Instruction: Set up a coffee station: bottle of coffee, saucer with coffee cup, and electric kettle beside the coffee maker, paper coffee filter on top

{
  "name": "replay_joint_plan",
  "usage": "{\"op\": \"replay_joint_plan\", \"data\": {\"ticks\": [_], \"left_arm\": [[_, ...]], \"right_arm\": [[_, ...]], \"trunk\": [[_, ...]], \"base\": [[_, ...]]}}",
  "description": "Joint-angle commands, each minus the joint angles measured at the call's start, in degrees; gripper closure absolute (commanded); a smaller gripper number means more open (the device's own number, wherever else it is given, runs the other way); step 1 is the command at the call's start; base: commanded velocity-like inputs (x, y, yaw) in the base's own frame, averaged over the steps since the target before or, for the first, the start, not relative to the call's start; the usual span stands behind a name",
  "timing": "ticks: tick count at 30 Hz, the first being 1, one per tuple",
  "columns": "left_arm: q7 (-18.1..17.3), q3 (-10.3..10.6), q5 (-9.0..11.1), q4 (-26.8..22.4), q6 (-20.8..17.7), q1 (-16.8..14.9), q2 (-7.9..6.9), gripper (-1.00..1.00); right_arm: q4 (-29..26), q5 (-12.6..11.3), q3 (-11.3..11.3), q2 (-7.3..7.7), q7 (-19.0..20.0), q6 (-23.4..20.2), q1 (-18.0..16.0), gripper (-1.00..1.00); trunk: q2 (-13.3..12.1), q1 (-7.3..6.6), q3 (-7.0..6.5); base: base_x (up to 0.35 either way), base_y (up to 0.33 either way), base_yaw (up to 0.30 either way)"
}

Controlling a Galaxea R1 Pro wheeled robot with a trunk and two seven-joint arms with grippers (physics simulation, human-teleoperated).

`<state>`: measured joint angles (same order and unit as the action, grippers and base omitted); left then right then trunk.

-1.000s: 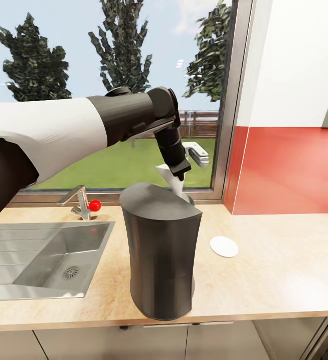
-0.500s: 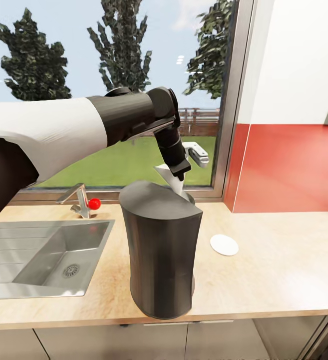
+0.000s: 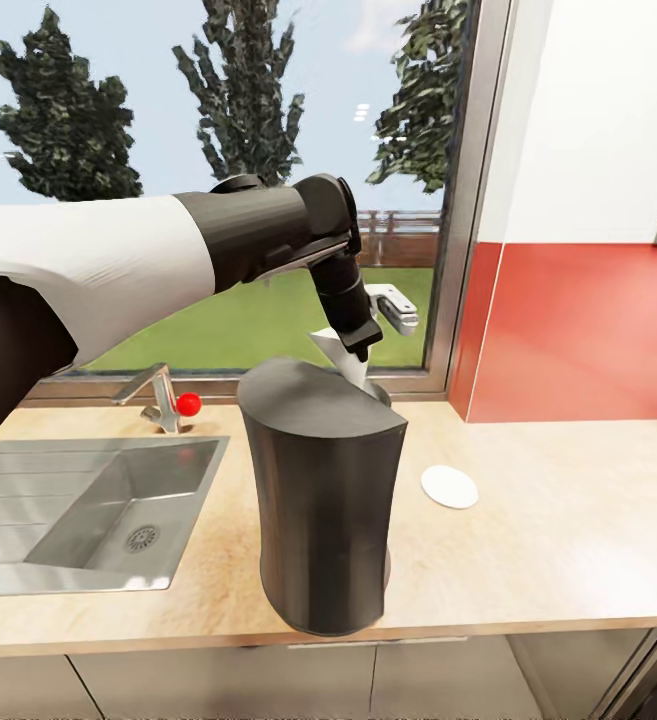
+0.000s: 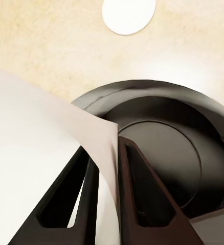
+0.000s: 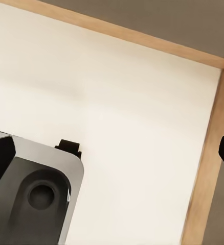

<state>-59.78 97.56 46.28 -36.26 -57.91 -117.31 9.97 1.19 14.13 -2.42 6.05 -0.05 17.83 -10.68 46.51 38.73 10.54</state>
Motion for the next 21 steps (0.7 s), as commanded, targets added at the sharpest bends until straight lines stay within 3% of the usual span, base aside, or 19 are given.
{"op": "replay_joint_plan", "data": {"ticks": [1,21], "left_arm": [[-0.3,0.2,0.1,0.0,-0.1,-0.1,0.03,1.0],[-0.2,0.2,0.1,0.0,-0.1,-0.1,0.03,1.0]], "right_arm": [[0.1,0.0,-0.2,0.01,0.0,0.3,-0.1,-1.0],[0.1,0.0,-0.2,0.01,0.0,0.3,-0.1,-1.0]], "trunk": [[0.1,0.01,0.17],[0.1,0.01,1.02]], "base": [[0.0,0.0,0.0],[0.0,0.0,0.0]]}}
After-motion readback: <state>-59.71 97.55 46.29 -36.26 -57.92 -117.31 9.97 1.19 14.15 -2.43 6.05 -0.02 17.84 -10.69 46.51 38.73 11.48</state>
